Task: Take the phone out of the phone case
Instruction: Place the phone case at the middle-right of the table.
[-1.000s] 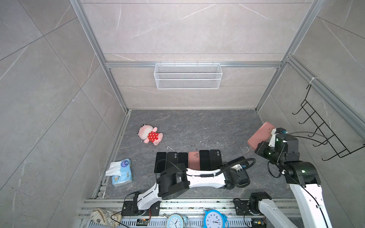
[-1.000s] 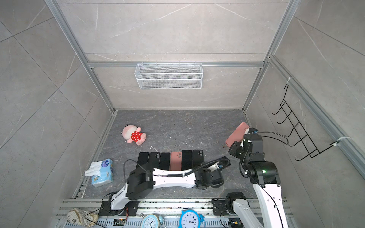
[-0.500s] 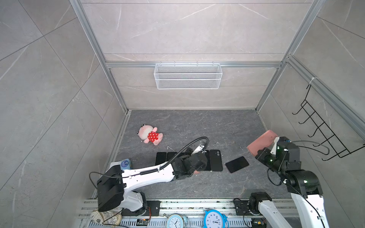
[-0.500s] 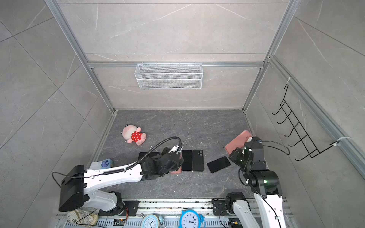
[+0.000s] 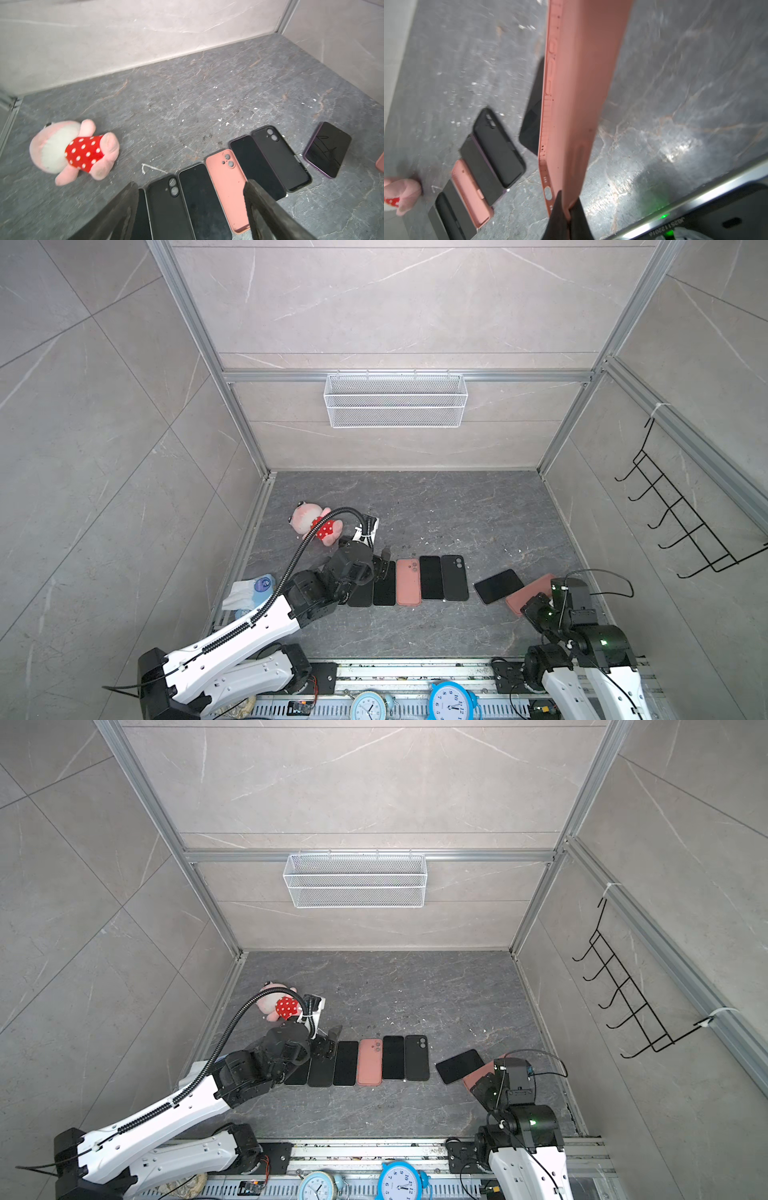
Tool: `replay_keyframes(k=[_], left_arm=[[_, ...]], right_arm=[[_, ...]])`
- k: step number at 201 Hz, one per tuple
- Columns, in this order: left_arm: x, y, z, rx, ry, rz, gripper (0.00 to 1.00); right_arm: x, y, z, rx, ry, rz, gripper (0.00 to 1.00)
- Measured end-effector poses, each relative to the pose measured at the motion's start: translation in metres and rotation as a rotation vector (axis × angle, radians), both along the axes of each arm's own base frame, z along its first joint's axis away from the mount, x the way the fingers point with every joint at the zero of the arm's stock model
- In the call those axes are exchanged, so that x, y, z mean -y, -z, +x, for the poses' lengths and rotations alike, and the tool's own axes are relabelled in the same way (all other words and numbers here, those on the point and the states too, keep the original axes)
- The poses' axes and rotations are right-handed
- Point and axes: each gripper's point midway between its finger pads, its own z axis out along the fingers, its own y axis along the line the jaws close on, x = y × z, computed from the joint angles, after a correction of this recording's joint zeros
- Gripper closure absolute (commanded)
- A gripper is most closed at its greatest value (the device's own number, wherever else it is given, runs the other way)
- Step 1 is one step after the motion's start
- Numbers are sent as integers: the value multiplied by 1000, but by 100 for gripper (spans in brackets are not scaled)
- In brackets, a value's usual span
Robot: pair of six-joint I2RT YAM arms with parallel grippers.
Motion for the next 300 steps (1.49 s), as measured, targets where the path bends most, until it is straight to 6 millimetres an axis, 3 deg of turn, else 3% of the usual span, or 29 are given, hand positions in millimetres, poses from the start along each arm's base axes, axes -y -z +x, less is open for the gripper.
replay_keyframes(k=[34,75,141,188,248,300], left_arm=[[-7,-1,-3,-18,-1,-18,18],[-8,1,-3,-34,1,-26,18],[-22,-10,9,-31,-52,-54,18],[-26,-10,14,-45,-63,-79,18],[-32,-12,17,-56,-75,-111,18],[-33,-13,17,-56,-73,-116,18]], right_arm=[[-5,15,11,23,15,42,100],[-6,25,10,-19,16,47,100],[8,10,4,-37,118,11,100],[11,13,3,-56,187,28,100],[7,51,1,-195,205,47,100],[9,63,-2,-277,154,-1,100]])
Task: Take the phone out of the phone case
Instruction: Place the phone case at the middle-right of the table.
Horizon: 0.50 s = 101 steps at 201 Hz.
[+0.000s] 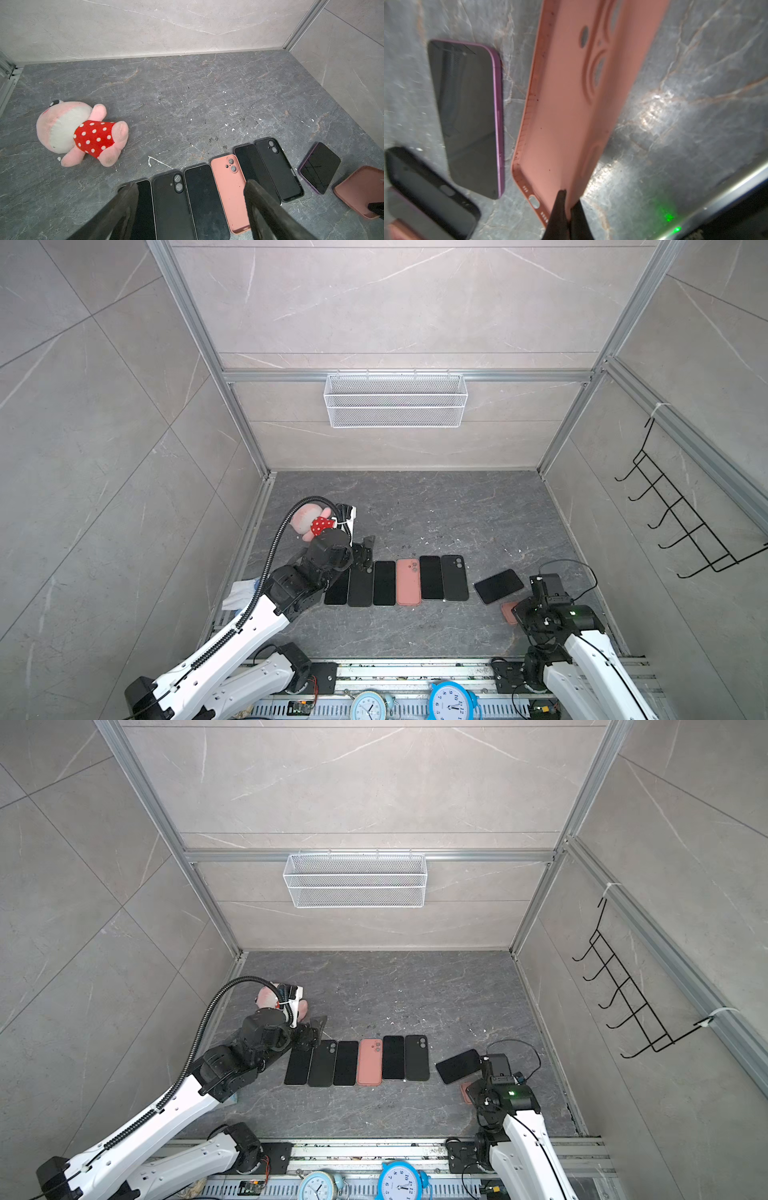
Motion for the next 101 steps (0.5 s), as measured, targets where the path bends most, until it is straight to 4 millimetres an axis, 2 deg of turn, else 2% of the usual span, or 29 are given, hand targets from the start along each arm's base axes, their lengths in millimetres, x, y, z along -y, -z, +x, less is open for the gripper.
replay_keyframes(k=[31,59,101], left_arm=[[1,1,0,-4,7,-2,18],[3,3,0,-13,13,1,18],[6,5,3,-25,12,12,18]], right_arm=[[0,7,7,-83,-79,-23,100],[-1,9,20,-118,-160,-39,100],[1,14,29,-157,-246,-66,100]])
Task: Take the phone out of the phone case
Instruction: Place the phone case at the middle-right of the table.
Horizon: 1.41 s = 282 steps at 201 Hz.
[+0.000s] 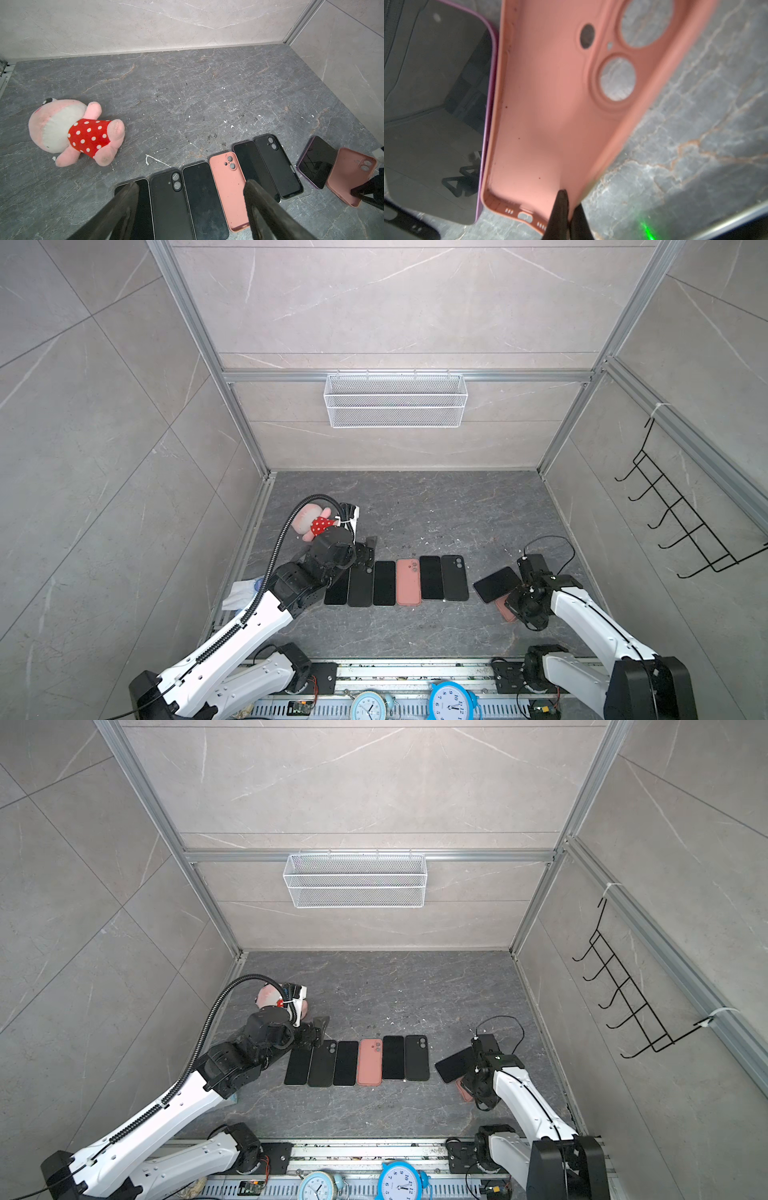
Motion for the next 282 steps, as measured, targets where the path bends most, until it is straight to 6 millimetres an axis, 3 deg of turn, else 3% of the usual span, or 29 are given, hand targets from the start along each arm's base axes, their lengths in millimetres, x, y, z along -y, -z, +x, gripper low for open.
replay_keyframes(k=[72,107,193,247,282], left_arm=[[0,1,0,-4,0,3,18],[0,0,0,-3,0,2,18],[-1,-2,-1,-2,0,1,18],[-1,-2,-1,-1,1,1,18],[0,0,0,-6,1,6,18]], right_arm=[[5,-13,31,-19,-130,-71,98],[1,-20,52,-36,-236,-137,92],[1,-17,94,-134,-453,-327,79],[-11,-17,119,-143,-596,-349,72],[-15,-13,131,-159,-652,-354,57]])
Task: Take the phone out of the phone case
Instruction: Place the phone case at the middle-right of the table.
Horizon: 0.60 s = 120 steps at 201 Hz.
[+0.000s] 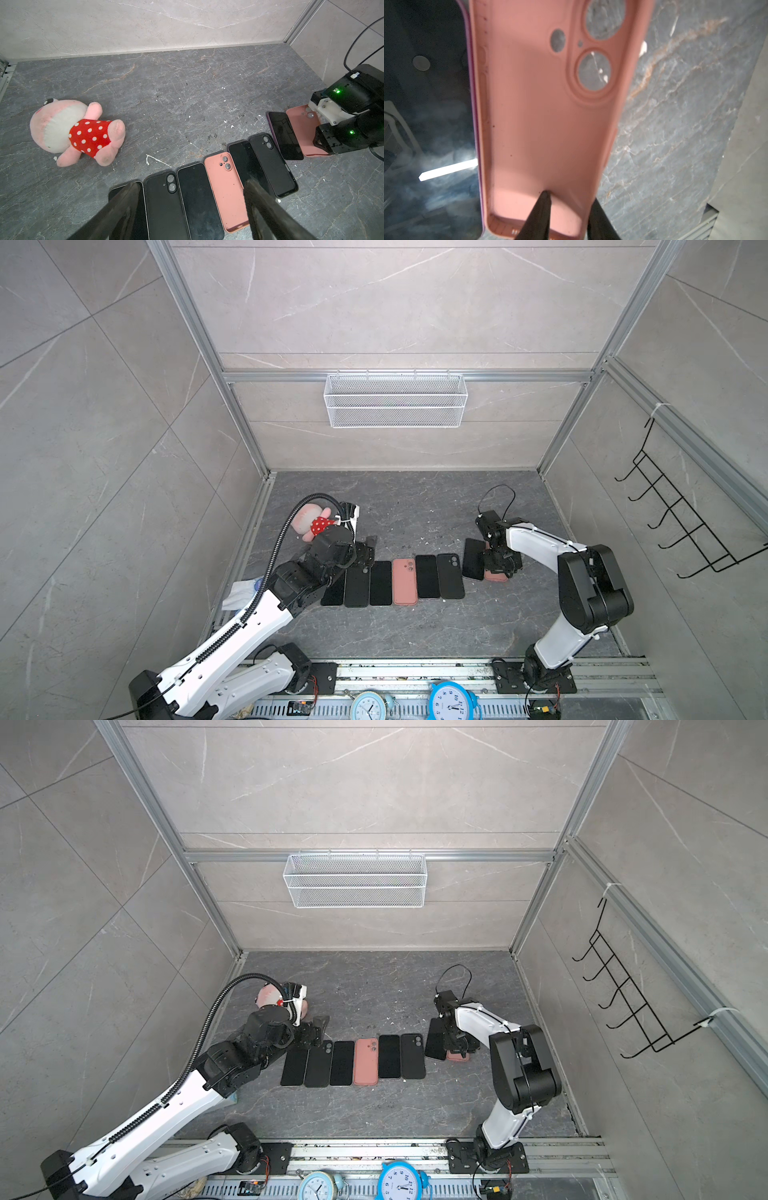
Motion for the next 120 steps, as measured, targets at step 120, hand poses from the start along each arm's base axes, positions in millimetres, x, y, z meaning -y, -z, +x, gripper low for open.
replay_keyframes(k=[120], left_arm=[[5,20,3,-59,8,44,19]], right_arm=[[12,-7,13,25,31,158,22]])
